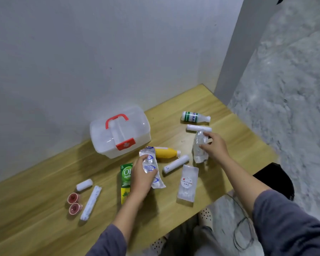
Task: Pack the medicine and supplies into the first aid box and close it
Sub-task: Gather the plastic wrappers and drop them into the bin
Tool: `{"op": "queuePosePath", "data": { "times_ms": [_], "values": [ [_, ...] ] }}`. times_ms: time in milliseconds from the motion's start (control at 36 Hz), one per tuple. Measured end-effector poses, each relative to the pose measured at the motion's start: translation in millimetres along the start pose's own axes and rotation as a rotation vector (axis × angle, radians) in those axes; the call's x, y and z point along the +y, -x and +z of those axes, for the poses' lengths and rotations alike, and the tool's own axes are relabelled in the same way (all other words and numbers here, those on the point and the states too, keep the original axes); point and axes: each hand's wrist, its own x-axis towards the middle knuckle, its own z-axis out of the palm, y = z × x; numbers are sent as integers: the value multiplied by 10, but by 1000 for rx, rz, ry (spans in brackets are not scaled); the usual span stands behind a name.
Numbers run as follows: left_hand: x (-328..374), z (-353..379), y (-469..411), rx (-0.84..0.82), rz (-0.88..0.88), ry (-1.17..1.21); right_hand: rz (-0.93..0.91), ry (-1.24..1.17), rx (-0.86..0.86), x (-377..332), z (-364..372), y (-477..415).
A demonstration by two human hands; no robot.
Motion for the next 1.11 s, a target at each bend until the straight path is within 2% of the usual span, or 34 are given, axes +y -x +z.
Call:
{"op": "queuePosePath", "data": {
  "times_ms": [111,278,444,639,833,1111],
  "values": [
    [321,-25,-102,37,65,44,-44,-28,25,-55,-228,-13],
    [934,401,-316,-73,182,18,-29,-53,124,109,-783,-110],
    [1491,1339,-388,-282,264,13,103,-95,242,659,-1468,-174],
    [1967,2656,-233,-595,371,-91,328,-193,406,1655,-2159,-45],
    [2172,3935,-52,-863,418,-285,544,-228,460,2544,-2485,137],
    [1828,5358,-57,-1086,441,-529,704,-235,430,3555,-2323,-136]
  ]
}}
